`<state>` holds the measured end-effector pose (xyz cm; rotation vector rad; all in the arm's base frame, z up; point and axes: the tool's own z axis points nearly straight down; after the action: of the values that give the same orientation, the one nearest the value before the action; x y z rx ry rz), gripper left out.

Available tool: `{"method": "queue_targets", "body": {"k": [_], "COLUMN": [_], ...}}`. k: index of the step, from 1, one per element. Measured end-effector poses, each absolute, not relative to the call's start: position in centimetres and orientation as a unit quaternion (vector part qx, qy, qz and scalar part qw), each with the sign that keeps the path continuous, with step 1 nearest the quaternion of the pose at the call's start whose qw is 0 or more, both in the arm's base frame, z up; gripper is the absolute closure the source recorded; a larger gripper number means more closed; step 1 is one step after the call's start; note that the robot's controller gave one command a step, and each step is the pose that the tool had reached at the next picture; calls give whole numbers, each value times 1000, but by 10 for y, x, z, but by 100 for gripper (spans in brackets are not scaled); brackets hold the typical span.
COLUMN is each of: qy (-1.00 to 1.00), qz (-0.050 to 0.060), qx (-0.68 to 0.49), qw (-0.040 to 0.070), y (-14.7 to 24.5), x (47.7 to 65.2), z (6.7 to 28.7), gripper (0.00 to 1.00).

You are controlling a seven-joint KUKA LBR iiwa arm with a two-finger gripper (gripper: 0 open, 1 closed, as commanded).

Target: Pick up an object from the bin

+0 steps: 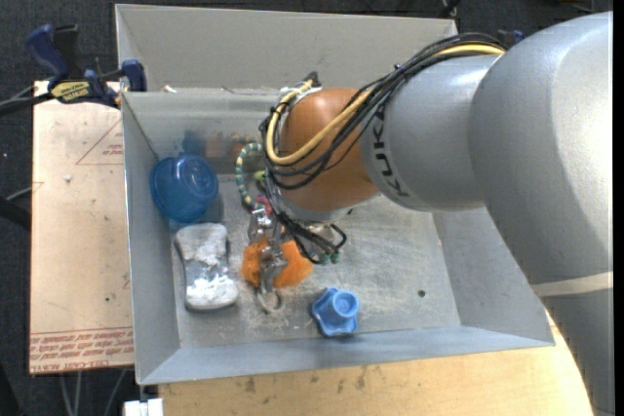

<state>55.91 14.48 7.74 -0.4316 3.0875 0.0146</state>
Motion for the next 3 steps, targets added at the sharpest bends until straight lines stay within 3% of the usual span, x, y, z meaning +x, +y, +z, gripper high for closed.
{"method": "queue_targets", "body": {"k": [1, 2, 3], "qy": [990, 990, 991], "qz": [1, 1, 1], "qx": [-141, -141, -134], "qw": [1, 1, -1], "y": [142, 142, 139], "x": [557, 557, 561], "z": [157, 157, 187], "gripper": [100, 100, 100]}}
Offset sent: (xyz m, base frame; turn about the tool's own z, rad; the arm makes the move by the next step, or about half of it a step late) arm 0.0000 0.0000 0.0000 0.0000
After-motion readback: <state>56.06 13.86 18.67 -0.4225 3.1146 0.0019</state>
